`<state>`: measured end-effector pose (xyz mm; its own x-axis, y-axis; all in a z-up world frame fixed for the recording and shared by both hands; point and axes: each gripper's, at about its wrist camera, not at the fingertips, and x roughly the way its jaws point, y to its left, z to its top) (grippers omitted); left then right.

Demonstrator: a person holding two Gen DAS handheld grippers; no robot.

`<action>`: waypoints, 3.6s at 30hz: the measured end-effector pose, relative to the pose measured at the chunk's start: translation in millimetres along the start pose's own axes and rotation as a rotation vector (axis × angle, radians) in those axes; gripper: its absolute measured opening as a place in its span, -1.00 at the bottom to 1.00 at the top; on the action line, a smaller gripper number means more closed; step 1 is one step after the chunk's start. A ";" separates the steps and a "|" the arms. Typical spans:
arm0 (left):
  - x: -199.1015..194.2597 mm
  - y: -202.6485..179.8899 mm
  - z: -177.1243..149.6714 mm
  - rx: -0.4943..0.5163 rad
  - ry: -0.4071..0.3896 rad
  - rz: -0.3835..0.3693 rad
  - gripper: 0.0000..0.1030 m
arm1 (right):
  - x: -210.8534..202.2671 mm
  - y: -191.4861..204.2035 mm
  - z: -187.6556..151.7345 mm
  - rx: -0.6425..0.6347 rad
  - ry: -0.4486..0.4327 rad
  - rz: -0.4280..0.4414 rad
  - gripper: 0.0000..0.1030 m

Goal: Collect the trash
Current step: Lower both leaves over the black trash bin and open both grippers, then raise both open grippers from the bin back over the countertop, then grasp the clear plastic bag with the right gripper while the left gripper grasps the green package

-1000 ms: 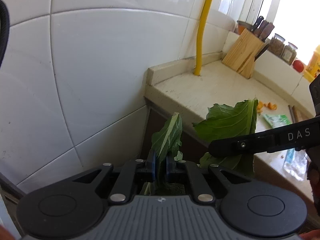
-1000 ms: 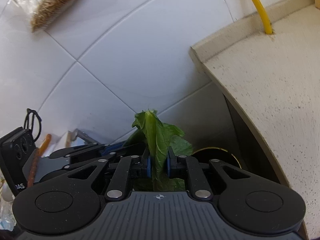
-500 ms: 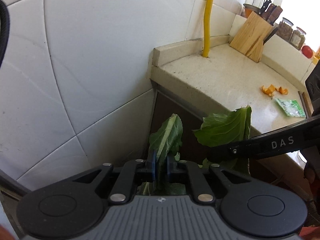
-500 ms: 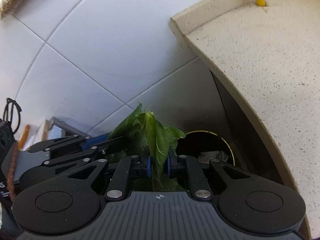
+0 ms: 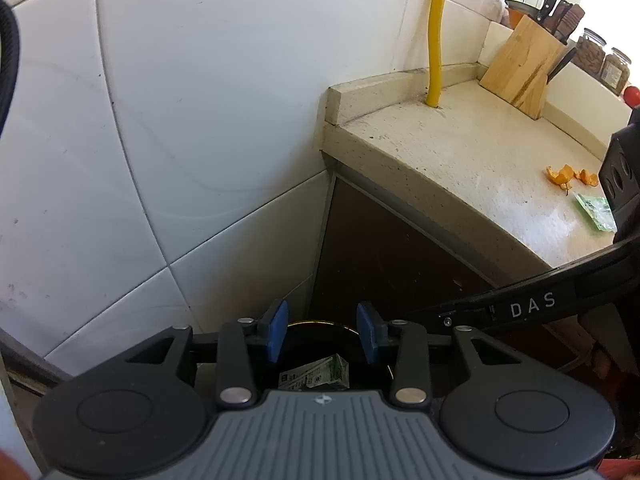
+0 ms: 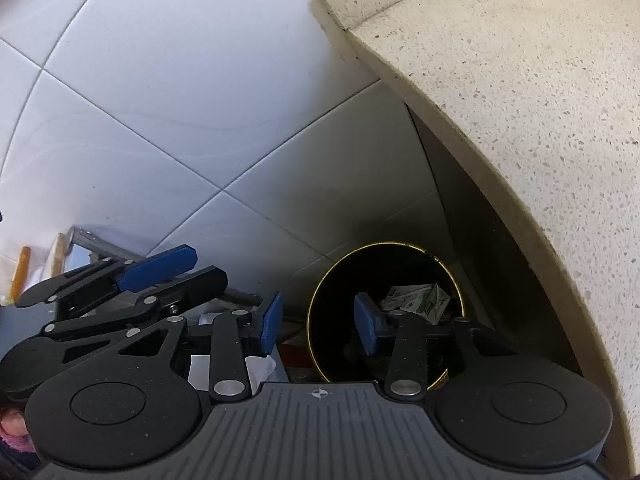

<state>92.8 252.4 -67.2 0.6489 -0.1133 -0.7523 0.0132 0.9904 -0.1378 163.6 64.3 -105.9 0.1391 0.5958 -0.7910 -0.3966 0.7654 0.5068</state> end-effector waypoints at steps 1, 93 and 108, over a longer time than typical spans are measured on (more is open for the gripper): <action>0.1 0.2 0.0 -0.001 0.000 0.001 -0.31 | -0.8 -0.7 -0.4 0.001 0.002 -0.001 -0.01; 24.9 -220.3 77.0 0.477 0.074 -0.379 -0.14 | -197.9 -202.9 -164.2 0.641 -0.596 0.108 -0.12; 124.7 -230.4 112.3 0.049 0.259 -0.683 -0.14 | -194.2 -227.3 -158.5 0.658 -0.577 0.159 -0.84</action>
<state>256.1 19.1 -56.9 0.2828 -0.7162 -0.6381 0.3887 0.6937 -0.6064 82.9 -264.0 -121.8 0.6329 0.6004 -0.4887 0.1270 0.5422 0.8306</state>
